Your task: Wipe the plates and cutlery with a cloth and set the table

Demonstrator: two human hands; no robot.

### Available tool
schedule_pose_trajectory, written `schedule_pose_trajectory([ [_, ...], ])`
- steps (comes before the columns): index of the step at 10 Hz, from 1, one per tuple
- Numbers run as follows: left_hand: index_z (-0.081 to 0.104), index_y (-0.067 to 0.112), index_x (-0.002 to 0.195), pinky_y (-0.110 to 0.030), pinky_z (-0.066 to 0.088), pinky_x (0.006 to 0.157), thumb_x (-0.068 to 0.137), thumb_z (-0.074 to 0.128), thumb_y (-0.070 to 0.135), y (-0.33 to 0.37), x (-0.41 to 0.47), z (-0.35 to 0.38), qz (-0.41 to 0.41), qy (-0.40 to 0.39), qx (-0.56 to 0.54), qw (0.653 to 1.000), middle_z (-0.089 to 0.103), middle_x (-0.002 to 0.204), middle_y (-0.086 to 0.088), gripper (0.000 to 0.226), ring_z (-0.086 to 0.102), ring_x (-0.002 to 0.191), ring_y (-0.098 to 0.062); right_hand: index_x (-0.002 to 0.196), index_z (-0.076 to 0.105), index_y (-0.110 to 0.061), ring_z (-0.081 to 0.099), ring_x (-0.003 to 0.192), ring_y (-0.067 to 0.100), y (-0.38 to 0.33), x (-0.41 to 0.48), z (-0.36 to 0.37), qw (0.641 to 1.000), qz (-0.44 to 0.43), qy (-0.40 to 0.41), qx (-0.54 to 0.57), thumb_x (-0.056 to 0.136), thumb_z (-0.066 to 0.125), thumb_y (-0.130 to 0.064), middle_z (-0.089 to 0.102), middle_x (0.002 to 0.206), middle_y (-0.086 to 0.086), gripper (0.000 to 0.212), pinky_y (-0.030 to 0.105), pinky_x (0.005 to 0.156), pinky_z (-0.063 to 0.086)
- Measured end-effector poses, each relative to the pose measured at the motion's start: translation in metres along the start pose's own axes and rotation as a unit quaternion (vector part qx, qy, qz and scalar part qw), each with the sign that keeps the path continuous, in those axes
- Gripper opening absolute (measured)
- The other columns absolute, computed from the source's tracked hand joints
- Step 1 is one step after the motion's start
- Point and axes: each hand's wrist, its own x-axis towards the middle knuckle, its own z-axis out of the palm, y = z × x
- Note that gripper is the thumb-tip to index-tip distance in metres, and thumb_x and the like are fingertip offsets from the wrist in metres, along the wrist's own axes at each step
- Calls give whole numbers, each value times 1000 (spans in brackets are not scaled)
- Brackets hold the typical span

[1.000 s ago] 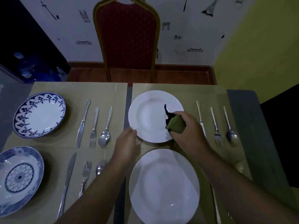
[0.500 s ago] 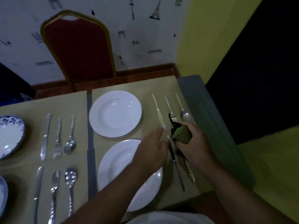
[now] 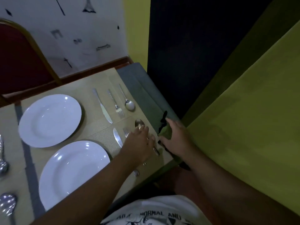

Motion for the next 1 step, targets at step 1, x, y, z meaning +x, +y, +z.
schedule_pose_trajectory([
  [1,31,13,154,-38,21,120,107,34,39,-5,-1,4,-13,13,3,1000,29,162,-9,54,25,149,-27,153,23,-27,13,148,15,-17,-3,1,997,-59,-13,-53,92,60,-38,23,160,-4,72,43,120,17],
])
